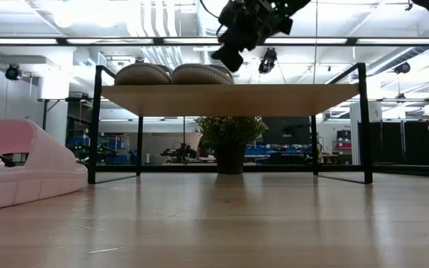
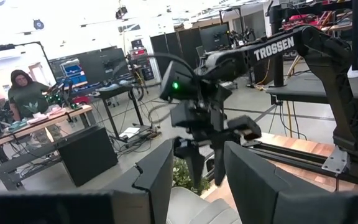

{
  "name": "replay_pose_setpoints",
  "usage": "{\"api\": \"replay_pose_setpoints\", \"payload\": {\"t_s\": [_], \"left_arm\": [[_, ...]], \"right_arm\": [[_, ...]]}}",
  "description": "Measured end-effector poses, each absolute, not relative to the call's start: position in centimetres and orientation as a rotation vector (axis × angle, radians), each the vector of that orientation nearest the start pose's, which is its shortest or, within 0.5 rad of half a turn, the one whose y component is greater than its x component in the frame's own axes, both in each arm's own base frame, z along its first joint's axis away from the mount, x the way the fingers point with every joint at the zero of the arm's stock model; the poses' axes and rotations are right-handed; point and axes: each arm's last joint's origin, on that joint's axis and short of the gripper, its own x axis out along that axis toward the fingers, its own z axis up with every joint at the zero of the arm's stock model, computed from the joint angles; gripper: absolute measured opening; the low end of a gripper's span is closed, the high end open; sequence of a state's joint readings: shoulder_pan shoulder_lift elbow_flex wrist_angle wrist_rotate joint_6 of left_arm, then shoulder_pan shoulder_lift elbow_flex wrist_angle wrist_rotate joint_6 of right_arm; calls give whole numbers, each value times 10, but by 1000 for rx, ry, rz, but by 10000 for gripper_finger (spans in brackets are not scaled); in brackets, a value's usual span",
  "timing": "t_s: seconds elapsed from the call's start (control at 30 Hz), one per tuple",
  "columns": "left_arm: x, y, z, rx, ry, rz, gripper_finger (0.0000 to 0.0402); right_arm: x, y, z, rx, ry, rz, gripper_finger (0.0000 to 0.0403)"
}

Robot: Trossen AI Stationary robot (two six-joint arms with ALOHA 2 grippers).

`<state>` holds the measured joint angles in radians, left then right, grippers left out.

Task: Pick and place slides into the shelf
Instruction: Put the left pink slipper on the shelf

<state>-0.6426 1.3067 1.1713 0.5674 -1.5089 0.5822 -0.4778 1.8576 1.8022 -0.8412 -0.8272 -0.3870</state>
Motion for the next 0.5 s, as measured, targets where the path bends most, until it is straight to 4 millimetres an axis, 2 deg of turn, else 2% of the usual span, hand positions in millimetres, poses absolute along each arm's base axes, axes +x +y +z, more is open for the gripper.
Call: {"api": "replay_pose_setpoints", "payload": {"t_s": [0.13,0.27,0.4,0.5], "left_arm": [[230,-136,414,153,42,873,128],[228,-135,415,148,39,872,128],[221,-129,423,95,3,860,128],[215,-125,431,47,-71,779,127]], "right_arm": [[364,-162,358,193,591,429,203],[360,-155,393,182,534,423,203],[348,-139,431,162,469,380,196],[335,-120,460,108,439,234,177]]}}
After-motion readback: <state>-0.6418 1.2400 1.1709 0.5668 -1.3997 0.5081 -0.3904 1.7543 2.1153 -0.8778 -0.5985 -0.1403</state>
